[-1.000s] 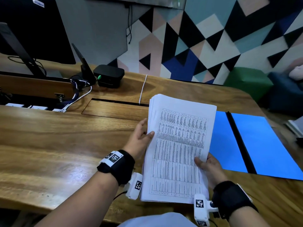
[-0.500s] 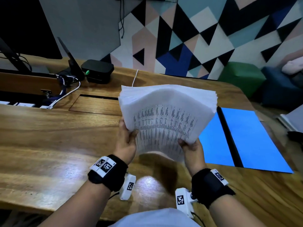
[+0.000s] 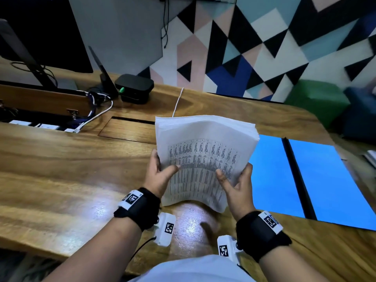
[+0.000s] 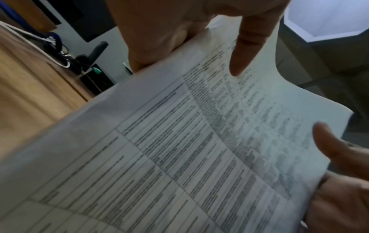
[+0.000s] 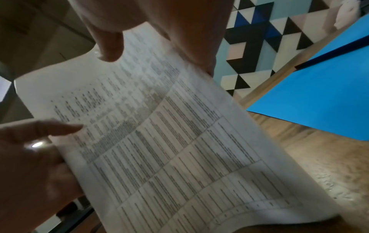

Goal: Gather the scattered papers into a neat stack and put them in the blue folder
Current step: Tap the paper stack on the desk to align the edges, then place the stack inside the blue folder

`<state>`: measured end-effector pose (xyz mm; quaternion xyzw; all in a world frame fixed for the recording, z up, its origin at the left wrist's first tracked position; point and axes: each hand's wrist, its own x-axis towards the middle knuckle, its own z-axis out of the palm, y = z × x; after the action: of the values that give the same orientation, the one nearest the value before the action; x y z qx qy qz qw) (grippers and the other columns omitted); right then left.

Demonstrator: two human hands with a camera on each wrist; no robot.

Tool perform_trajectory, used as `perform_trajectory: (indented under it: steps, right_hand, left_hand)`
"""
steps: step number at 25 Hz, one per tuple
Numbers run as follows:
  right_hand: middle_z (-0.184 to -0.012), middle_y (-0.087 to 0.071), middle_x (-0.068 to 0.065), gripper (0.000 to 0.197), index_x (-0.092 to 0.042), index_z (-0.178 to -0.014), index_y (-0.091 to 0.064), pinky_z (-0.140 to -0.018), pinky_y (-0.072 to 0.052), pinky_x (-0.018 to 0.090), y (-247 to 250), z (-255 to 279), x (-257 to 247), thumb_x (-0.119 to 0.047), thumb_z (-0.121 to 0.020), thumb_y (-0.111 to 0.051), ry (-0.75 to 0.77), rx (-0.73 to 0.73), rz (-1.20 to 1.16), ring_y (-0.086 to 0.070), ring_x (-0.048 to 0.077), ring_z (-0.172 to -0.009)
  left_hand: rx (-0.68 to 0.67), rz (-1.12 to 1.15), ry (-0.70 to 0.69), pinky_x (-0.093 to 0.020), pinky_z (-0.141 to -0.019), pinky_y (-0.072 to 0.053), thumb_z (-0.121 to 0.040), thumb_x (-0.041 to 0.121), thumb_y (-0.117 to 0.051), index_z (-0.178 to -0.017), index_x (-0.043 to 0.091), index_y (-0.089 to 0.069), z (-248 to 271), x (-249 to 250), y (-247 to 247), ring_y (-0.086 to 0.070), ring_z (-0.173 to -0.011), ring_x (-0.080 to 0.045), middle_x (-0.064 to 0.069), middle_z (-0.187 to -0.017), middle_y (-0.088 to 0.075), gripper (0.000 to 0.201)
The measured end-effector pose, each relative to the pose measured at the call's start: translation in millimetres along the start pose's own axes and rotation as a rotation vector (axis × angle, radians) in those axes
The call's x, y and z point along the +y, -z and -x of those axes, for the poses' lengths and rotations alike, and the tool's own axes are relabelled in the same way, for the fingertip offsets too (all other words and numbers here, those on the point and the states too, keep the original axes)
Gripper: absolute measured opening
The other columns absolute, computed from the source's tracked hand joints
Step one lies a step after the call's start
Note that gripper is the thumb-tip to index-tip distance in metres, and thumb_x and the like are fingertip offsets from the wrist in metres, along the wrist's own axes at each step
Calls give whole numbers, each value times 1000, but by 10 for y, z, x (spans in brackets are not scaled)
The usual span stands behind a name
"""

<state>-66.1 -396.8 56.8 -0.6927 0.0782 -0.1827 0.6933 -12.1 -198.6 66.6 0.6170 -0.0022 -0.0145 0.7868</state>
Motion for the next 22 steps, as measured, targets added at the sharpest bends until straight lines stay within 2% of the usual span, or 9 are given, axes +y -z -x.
perform_trajectory:
  steps: [4,7,9,11,12,14,16,19,22]
  right_hand:
    - [-118,-59,-8,54,-16,-119,-36,-88,-49,12,-15,11,-55,-28,-79,-72,-11,-6,-87,-58,-7,-106]
    - [-125,-57,-5,76,-20,-123,-38,-95,-45,13,-3,23,-13,-54,-67,-75,-49,-36,-59,-55,-1,-115]
    - [-129,-56,-3,81,-14,-132,-35,-100,-44,16,35,10,98,-36,-69,-80,-96,-40,-10,-54,0,-118]
    - [-123,-59,-1,63,-9,-130,-40,-102,-46,22,78,-6,225,-3,-77,-73,-193,-50,63,-58,-8,-107]
    - [-117,-61,2,48,-8,-123,-47,-103,-47,31,95,-8,296,4,-81,-68,-258,-71,119,-61,-8,-100]
    - [-107,-64,6,26,-18,-102,-57,-103,-45,45,143,-7,369,3,-87,-60,-406,-138,209,-64,8,-100]
    - [-104,-66,4,22,-27,-92,-58,-99,-48,43,195,-25,365,-4,-91,-57,-468,-142,208,-64,19,-98]
    - [-103,-68,-7,18,-27,-100,-58,-90,-52,33,455,-76,204,-11,-92,-57,-354,-75,139,-65,11,-94]
    - [-106,-68,-5,20,-30,-103,-56,-88,-52,33,927,-72,95,-13,-91,-58,-342,-70,171,-66,15,-98]
  left_hand:
    - [60,39,-9,-22,-64,-54,-48,21,-63,-117,3,-52,-30,-24,21,-65,-85,-13,-9,-96,-65,72]
    - [55,57,-11,-20,-62,-54,-58,9,-57,-121,0,-50,8,-57,48,-67,-78,-3,-6,-95,-65,63]
    - [38,6,18,-19,-62,-54,-56,15,-61,-115,0,-55,7,-109,40,-68,-80,-5,-2,-92,-69,62]
    - [87,-27,104,-27,-69,-54,-57,16,-65,-111,2,-60,-32,-202,61,-68,-85,-14,-2,-91,-70,56]
    - [110,-44,157,-33,-75,-53,-60,15,-65,-111,2,-61,-39,-256,75,-67,-90,-21,-3,-91,-70,53]
    - [114,-92,248,-44,-89,-51,-70,9,-72,-113,-1,-60,-46,-363,71,-64,-97,-31,-6,-92,-68,46]
    - [108,-125,285,-49,-96,-49,-84,1,-66,-116,-2,-57,-64,-391,22,-62,-99,-33,-7,-92,-67,34]
    - [67,-111,255,-45,-87,-53,-89,-3,-56,-119,0,-53,-168,-301,-257,-61,-87,-27,-8,-89,-65,30]
    - [-9,1,281,-44,-84,-53,-90,-5,-55,-119,2,-51,-275,-267,-715,-62,-87,-28,-13,-96,-65,30]
